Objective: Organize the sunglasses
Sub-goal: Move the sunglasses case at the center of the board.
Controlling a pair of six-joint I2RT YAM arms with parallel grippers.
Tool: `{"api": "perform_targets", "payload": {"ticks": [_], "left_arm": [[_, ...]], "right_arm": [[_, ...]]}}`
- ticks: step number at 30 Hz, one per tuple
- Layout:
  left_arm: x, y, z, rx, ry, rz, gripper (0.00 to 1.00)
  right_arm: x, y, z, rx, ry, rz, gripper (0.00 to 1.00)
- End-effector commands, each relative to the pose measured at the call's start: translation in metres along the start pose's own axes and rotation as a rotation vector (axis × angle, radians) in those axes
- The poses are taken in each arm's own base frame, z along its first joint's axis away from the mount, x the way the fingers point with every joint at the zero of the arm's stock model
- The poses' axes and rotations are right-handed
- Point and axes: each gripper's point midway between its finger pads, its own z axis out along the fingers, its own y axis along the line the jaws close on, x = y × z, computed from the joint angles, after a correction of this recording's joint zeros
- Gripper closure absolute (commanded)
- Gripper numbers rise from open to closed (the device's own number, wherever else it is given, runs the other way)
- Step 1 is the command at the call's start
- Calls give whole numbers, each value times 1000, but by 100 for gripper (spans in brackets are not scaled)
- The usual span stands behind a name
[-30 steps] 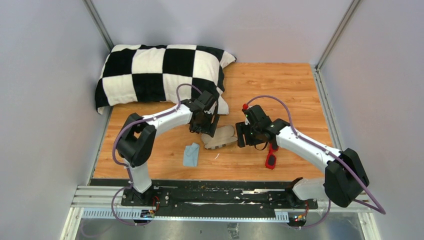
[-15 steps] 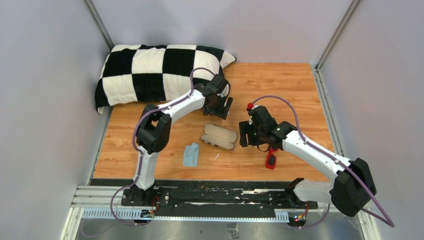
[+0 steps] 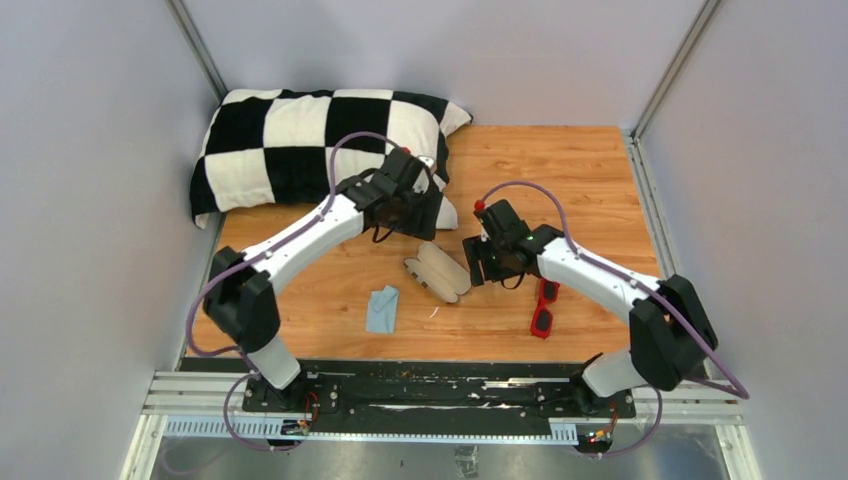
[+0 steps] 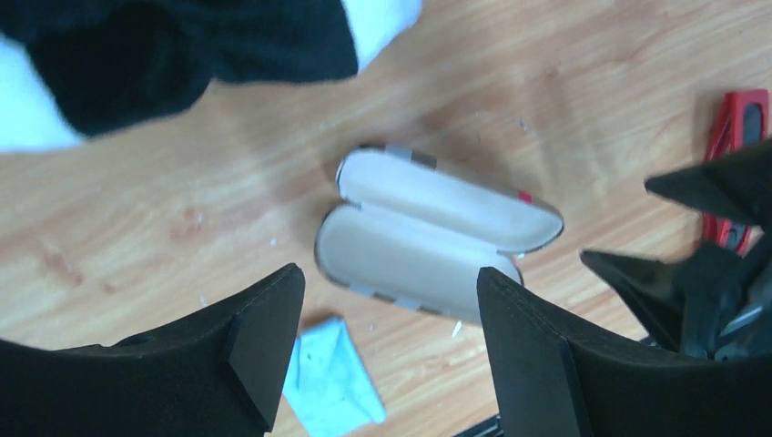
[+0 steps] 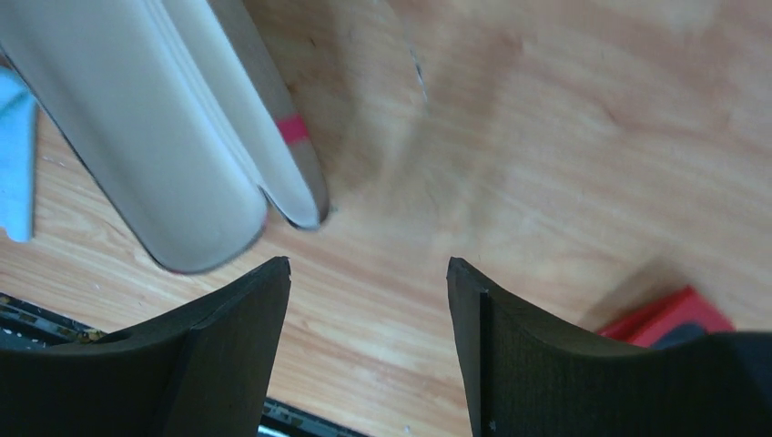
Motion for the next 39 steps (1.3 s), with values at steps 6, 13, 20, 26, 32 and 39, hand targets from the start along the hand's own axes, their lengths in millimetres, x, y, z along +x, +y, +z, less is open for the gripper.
{"api": "perform_targets", "payload": {"ticks": [6, 13, 20, 26, 32, 39], "left_arm": [[85, 46, -24, -153, 77, -146, 26], [116, 68, -16, -195, 138, -193, 26], [126, 62, 7, -162, 194, -196, 26], [122, 57, 31, -132, 218, -197, 27], [109, 46, 47, -85, 223, -197, 28], [86, 50, 42, -114, 185, -171, 28]], "right_arm": [[-51, 24, 29, -123, -1, -141, 30], [-59, 41, 59, -193, 55, -146, 36], [-53, 47, 63, -223, 74, -117, 65], [-44, 48, 60, -225, 63, -44, 86], [-33, 38, 54, -167, 20, 101, 98], [-26, 12, 47, -13, -115, 331, 98]]}}
